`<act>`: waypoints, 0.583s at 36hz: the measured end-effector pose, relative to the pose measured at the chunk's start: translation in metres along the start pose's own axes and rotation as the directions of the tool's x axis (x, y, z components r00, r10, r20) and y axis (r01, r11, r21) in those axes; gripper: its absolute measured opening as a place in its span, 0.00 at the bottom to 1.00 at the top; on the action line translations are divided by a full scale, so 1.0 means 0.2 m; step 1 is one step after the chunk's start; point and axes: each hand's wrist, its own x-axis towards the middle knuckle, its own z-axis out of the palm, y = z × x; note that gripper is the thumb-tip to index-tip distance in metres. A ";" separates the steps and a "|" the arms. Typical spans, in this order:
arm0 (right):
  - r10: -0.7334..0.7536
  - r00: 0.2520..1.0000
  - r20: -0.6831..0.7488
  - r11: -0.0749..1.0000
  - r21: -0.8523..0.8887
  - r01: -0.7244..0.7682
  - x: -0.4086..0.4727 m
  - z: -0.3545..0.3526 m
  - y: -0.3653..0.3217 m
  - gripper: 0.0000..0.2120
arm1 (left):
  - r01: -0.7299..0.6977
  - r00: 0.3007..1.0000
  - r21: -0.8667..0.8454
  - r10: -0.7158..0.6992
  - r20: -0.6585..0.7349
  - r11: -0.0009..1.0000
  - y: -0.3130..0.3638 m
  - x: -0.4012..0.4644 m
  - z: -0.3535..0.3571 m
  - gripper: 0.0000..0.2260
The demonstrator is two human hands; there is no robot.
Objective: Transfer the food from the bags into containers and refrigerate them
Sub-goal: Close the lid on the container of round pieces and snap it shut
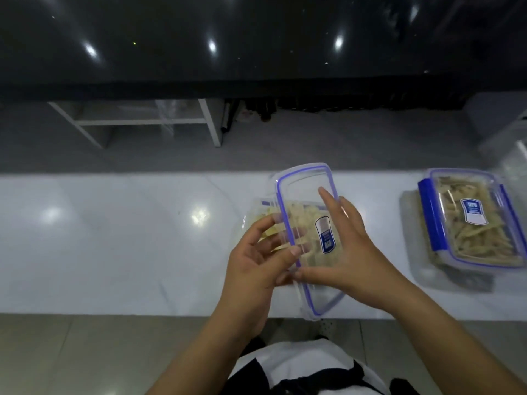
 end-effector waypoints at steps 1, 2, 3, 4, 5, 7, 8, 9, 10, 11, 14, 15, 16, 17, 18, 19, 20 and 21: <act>-0.004 1.000 -0.009 1.000 -0.011 0.004 0.00 0.00 0.01 0.61 | -0.016 1.000 0.006 0.016 -0.014 1.000 -0.01 -0.01 0.02 0.20; -0.010 1.000 -0.019 1.000 -0.021 0.010 0.00 -0.01 0.03 0.61 | -0.028 0.999 0.014 0.029 -0.023 1.000 -0.02 -0.01 0.04 0.20; -0.020 1.000 -0.024 0.999 -0.036 0.019 0.00 -0.01 0.04 0.61 | -0.032 0.999 0.018 0.033 -0.030 0.999 -0.03 -0.01 0.05 0.20; -0.031 0.999 -0.023 0.998 -0.053 0.030 0.01 -0.02 0.05 0.61 | -0.029 0.999 0.018 0.030 -0.032 0.999 -0.03 -0.02 0.06 0.21; -0.043 0.999 -0.019 0.997 -0.070 0.041 0.01 -0.03 0.06 0.61 | -0.026 0.999 0.016 0.026 -0.031 1.000 -0.03 -0.02 0.07 0.21; -0.065 0.998 -0.008 0.994 -0.087 0.064 0.00 -0.04 0.05 0.61 | -0.028 1.000 0.016 0.028 -0.010 0.999 -0.03 -0.03 0.08 0.20; -0.077 0.997 -0.003 0.993 -0.085 0.077 0.00 -0.05 0.05 0.61 | -0.033 0.999 0.019 0.033 0.005 0.999 -0.04 -0.04 0.08 0.19; -0.087 0.996 0.001 0.993 -0.075 0.087 -0.01 -0.05 0.05 0.62 | -0.044 0.999 0.022 0.044 0.016 0.999 -0.04 -0.05 0.09 0.20; -0.096 0.995 -0.001 0.993 -0.063 0.096 -0.01 -0.05 0.05 0.62 | -0.060 0.998 0.025 0.059 0.022 0.998 -0.05 -0.06 0.09 0.20; -0.105 0.994 -0.006 0.993 -0.057 0.105 -0.01 -0.05 0.04 0.62 | -0.074 0.997 0.028 0.073 0.029 0.997 -0.05 -0.06 0.10 0.20; -0.126 0.992 -0.010 0.984 -0.131 0.123 0.03 -0.08 0.05 0.60 | -0.073 0.997 0.010 0.072 0.027 0.997 -0.06 -0.06 0.10 0.18; -0.130 0.991 -0.016 0.972 -0.199 0.124 0.05 -0.10 0.07 0.60 | -0.070 0.998 0.008 0.070 -0.002 0.998 -0.06 -0.05 0.10 0.18; -0.134 0.991 -0.029 0.951 -0.284 0.120 0.08 -0.12 0.09 0.60 | -0.078 0.995 0.037 0.080 -0.061 0.996 -0.06 -0.05 0.08 0.18; -0.132 0.990 -0.045 0.923 -0.370 0.107 0.11 -0.16 0.12 0.60 | -0.085 0.984 0.104 0.100 -0.147 0.991 -0.07 -0.04 0.05 0.18; -0.121 0.991 -0.059 0.892 -0.445 0.082 0.14 -0.19 0.16 0.60 | -0.075 0.961 0.187 0.121 -0.247 0.979 -0.09 -0.03 0.02 0.19; -0.100 0.993 -0.069 0.862 -0.505 0.052 0.17 -0.23 0.19 0.61 | -0.040 0.929 0.255 0.129 -0.346 0.966 -0.10 -0.03 -0.02 0.20; -0.075 0.994 -0.074 0.835 -0.550 0.022 0.20 -0.26 0.22 0.61 | 0.008 0.895 0.278 0.117 -0.430 0.960 -0.12 -0.02 -0.06 0.20; -0.050 0.996 -0.076 0.811 -0.586 -0.004 0.23 -0.29 0.25 0.61 | 0.053 0.865 0.253 0.082 -0.495 0.966 -0.14 -0.02 -0.11 0.20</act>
